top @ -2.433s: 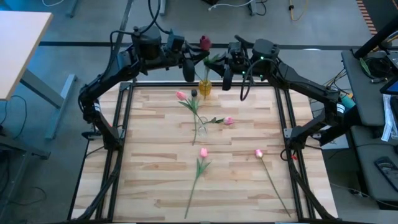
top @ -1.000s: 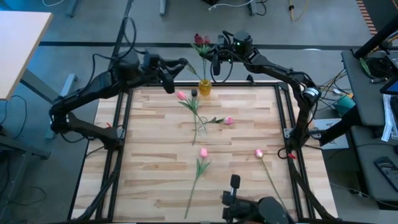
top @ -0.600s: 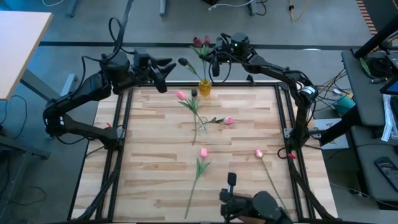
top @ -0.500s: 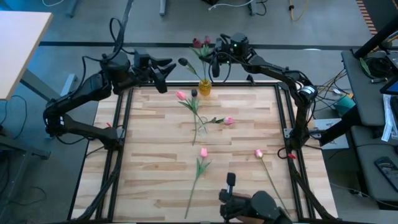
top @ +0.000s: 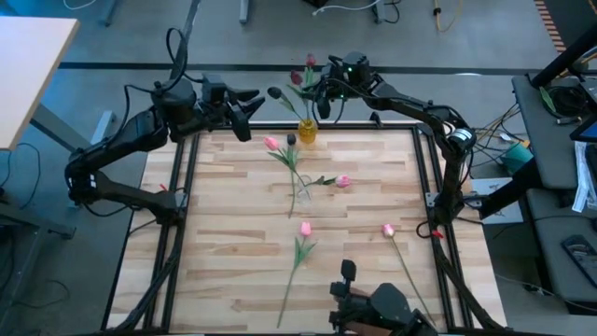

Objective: Sort flowers into vase by color
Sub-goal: Put the red flower into the yellow transparent vase, then put the pink flower into the transparent vase

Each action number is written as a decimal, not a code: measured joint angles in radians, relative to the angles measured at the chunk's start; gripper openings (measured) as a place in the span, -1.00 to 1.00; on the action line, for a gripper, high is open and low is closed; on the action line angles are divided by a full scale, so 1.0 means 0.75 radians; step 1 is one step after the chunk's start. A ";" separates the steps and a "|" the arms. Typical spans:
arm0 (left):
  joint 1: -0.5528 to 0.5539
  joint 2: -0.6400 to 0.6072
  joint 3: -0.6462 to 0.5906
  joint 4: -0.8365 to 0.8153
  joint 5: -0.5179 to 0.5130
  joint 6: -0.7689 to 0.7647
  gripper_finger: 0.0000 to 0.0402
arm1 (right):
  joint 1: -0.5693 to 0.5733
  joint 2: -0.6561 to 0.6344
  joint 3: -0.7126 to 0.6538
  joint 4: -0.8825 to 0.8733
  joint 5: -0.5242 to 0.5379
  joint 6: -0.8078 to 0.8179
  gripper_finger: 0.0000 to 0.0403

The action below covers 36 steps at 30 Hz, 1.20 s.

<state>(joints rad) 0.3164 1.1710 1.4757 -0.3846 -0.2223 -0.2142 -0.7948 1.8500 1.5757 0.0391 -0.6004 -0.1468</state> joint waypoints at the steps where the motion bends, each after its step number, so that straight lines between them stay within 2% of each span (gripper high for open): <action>1: -0.003 0.000 0.000 0.000 0.000 0.000 -0.35 | 0.000 -0.001 0.000 -0.006 0.000 0.014 -0.45; 10: -0.021 -0.002 0.000 -0.030 0.004 0.013 -0.35 | 0.001 -0.052 0.000 -0.126 0.003 0.090 -0.11; 17: -0.021 -0.003 0.000 -0.030 0.004 0.030 -0.35 | 0.004 -0.160 0.000 -0.316 0.109 0.041 -0.07; 22: -0.028 0.000 -0.008 -0.018 0.006 0.054 -0.38 | 0.011 -0.262 0.000 -0.486 0.200 -0.022 -0.21; 27: -0.028 -0.004 -0.103 0.045 0.071 0.067 -0.51 | 0.015 -0.365 -0.019 -0.603 0.210 -0.071 -0.54; 32: -0.028 -0.034 -0.256 0.272 0.170 0.052 -0.69 | 0.015 -0.451 -0.156 -0.584 0.212 -0.072 -0.91; 36: -0.028 -0.063 -0.362 0.382 0.196 0.028 -0.81 | 0.016 -0.548 -0.336 -0.494 0.212 0.002 -0.93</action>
<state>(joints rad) 0.2951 1.1240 1.2039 -0.0979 -0.0753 -0.1931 -0.7830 1.4390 1.3238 -0.3315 -0.4410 -0.1452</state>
